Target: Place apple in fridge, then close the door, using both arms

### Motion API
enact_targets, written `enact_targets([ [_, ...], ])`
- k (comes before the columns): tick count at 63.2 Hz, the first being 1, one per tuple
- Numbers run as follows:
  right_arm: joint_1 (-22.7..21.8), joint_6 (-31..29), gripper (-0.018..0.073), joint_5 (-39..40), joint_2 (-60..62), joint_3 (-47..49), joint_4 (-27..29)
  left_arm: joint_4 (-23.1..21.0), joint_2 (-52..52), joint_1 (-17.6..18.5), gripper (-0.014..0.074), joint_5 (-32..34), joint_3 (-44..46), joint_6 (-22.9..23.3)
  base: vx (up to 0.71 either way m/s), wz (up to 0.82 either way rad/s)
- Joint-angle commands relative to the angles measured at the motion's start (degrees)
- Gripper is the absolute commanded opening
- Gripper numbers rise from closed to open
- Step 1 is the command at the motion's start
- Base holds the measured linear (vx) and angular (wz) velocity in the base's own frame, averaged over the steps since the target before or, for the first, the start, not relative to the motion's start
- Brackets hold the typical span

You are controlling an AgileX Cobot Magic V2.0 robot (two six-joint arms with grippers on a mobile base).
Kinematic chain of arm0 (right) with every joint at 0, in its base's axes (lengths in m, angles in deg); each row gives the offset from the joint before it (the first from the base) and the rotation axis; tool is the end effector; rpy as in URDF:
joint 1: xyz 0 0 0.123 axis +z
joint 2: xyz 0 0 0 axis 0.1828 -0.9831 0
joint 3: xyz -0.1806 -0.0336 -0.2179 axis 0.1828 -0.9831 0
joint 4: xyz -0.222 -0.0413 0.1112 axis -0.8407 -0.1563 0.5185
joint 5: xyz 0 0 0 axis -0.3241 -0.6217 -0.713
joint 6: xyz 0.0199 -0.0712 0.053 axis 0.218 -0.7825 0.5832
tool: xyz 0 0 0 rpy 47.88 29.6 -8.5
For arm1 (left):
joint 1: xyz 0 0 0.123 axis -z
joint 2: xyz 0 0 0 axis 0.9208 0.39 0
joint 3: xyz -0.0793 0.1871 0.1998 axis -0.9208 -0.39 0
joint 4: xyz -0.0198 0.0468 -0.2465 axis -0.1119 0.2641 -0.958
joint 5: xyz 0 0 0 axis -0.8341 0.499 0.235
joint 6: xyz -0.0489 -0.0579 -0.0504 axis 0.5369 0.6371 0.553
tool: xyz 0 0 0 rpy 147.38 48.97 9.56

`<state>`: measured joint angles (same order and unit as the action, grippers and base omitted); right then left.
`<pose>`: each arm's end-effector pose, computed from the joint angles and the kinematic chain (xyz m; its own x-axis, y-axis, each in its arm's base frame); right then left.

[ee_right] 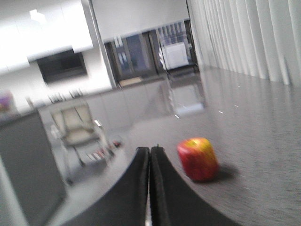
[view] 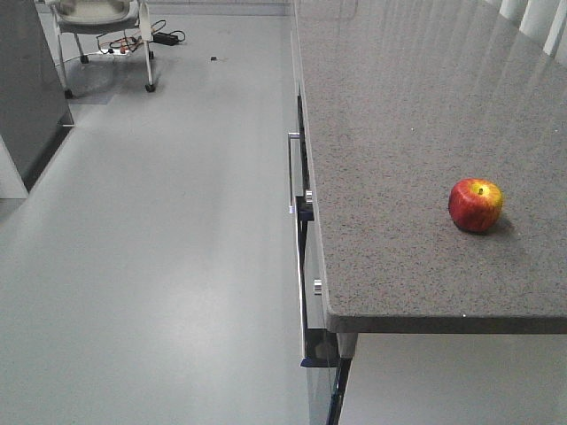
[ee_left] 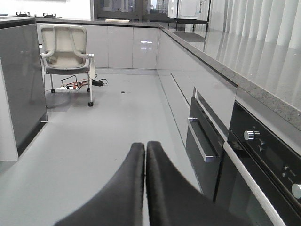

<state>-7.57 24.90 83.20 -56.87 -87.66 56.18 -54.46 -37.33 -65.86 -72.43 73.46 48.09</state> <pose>0.0547 0.0028 0.2161 0.1759 0.2811 -0.9434 -0.1040 0.9583 0.2662 0.0566 -0.0011 0.1934 -0.0581 -0.1039 -0.9929 0.0134 0.9944 -0.1048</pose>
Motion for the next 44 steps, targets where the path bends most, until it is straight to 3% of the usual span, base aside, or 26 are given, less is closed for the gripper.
enact_targets([
  [1,-0.10,6.23,-0.0003,7.18,0.95,-0.48,3.67,-0.55,-0.82,-0.03,-0.0006,4.33,-1.22,0.34,0.00,0.00],
  [9,-0.10,7.58,-0.0003,-0.86,-0.59,4.38,2.50,-0.55,-0.82,-0.03,-0.0006,4.33,-1.22,0.34,0.00,0.00],
  [18,-0.10,5.15,-0.0003,-15.55,-6.46,17.81,-2.25,-0.55,-0.82,-0.03,-0.0006,4.33,-1.22,0.34,0.00,0.00],
  [31,-0.10,-6.60,0.0016,-32.97,-22.01,40.19,-5.34,-0.55,-0.82,-0.03,-0.0006,4.33,-1.22,0.34,0.00,0.00],
  [38,-0.10,-14.37,0.0123,-37.77,-29.80,48.19,-4.88,-0.55,-0.82,-0.03,-0.0006,4.33,-1.22,0.34,0.00,0.00],
  [44,-0.10,-16.64,0.0331,-39.32,-35.96,53.23,-4.30,-0.55,-0.82,-0.03,-0.0006,4.33,-1.22,0.34,0.00,0.00],
])
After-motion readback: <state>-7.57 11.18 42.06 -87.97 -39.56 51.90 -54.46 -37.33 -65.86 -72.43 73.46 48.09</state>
